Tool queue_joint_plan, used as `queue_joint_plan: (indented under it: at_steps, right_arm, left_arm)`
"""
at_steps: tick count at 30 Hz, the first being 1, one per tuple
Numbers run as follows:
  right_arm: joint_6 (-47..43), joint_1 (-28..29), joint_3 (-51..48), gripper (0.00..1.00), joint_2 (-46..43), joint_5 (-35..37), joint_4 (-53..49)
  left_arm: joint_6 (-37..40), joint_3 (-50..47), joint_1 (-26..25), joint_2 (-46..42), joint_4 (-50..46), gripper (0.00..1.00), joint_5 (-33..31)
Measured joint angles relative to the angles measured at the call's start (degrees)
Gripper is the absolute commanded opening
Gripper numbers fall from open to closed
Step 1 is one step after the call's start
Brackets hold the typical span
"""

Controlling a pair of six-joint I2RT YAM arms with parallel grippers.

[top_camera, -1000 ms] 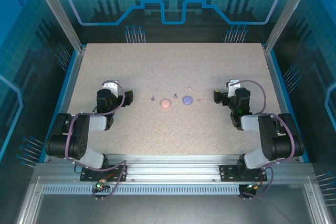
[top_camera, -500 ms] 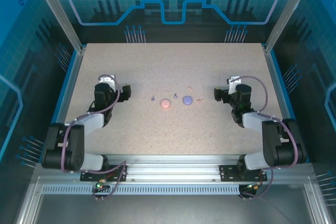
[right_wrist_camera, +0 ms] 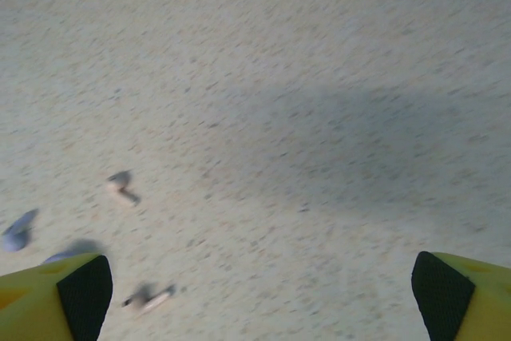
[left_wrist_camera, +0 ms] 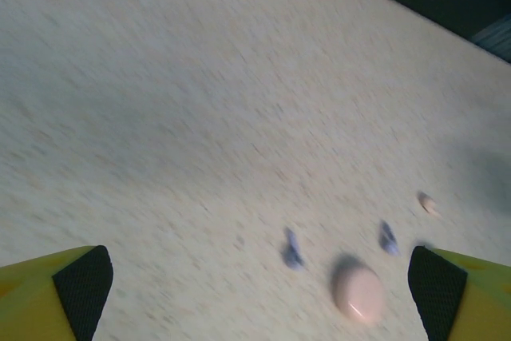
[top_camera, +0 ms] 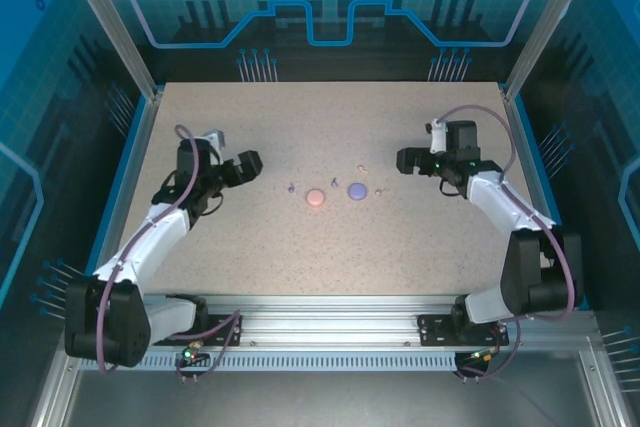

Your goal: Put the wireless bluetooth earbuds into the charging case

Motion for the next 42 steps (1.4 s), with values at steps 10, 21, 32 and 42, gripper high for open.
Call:
queue_joint_plan:
  at_steps: [10, 21, 32, 42]
  right_arm:
    - [-0.1, 8.0, 11.6, 0.79, 13.2, -10.1, -13.2]
    - [-0.9, 8.4, 19.9, 0.44, 23.5, -16.7, -18.9]
    - [-1.5, 8.4, 25.9, 0.36, 31.3, -19.0, -23.1]
    - [-2.3, 8.4, 29.0, 0.35, 35.4, -21.7, -26.7]
  left_arm:
    - [-10.4, 15.0, -17.3, 20.7, -6.6, 0.71, 6.8]
    - [-20.3, 25.1, -25.2, 36.2, -5.9, 0.52, 10.3]
    - [-26.2, 27.3, -26.6, 42.2, -2.3, 0.5, 11.4]
    - [-28.7, 31.0, -26.6, 48.0, 0.2, 0.5, 12.8]
